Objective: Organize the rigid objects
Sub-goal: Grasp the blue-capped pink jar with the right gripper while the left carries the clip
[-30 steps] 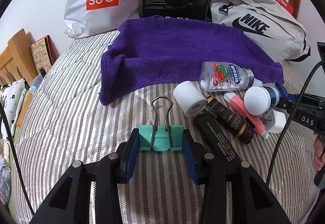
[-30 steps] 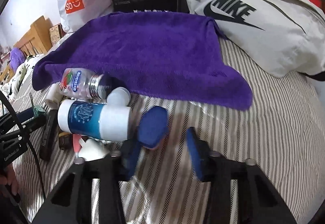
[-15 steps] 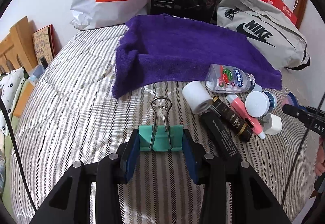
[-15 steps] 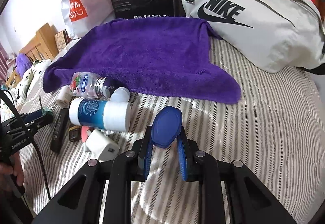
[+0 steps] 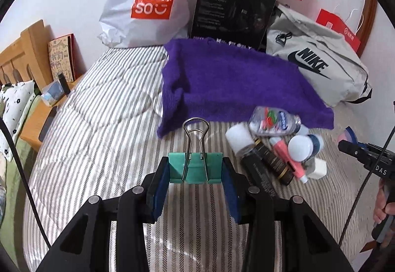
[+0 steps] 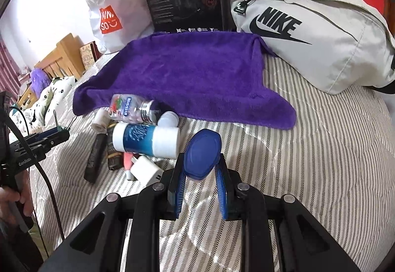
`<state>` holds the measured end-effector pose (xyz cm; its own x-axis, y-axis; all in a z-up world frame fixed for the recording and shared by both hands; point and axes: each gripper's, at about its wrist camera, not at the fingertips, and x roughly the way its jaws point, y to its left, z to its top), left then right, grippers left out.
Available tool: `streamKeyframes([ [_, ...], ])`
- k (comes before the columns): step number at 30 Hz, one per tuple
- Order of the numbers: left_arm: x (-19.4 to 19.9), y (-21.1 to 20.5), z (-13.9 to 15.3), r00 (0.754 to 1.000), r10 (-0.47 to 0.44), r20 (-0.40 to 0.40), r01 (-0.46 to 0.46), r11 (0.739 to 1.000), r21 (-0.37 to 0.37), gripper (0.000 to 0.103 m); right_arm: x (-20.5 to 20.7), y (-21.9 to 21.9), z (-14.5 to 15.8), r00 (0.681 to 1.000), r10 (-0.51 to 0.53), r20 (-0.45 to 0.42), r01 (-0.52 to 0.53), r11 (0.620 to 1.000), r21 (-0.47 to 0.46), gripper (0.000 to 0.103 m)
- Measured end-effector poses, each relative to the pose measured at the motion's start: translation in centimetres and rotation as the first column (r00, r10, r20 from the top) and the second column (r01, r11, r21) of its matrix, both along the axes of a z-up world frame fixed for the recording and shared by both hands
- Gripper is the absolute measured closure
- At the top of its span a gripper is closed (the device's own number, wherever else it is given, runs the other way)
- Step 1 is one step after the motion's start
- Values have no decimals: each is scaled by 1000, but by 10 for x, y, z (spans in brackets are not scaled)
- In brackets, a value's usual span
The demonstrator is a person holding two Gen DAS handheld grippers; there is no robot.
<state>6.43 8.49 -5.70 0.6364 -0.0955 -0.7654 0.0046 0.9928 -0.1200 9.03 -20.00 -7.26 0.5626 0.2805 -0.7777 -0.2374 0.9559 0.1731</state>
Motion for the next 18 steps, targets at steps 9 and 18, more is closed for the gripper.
streamKeyframes([
  [9, 12, 0, 28, 999, -10, 44, 10, 1000, 18, 64, 14, 1, 24, 999, 4, 46, -5, 1000, 14, 80],
  [18, 52, -6, 45, 997, -33, 63, 33, 999, -4, 64, 45, 4, 39, 998, 18, 61, -19, 1000, 12, 80],
])
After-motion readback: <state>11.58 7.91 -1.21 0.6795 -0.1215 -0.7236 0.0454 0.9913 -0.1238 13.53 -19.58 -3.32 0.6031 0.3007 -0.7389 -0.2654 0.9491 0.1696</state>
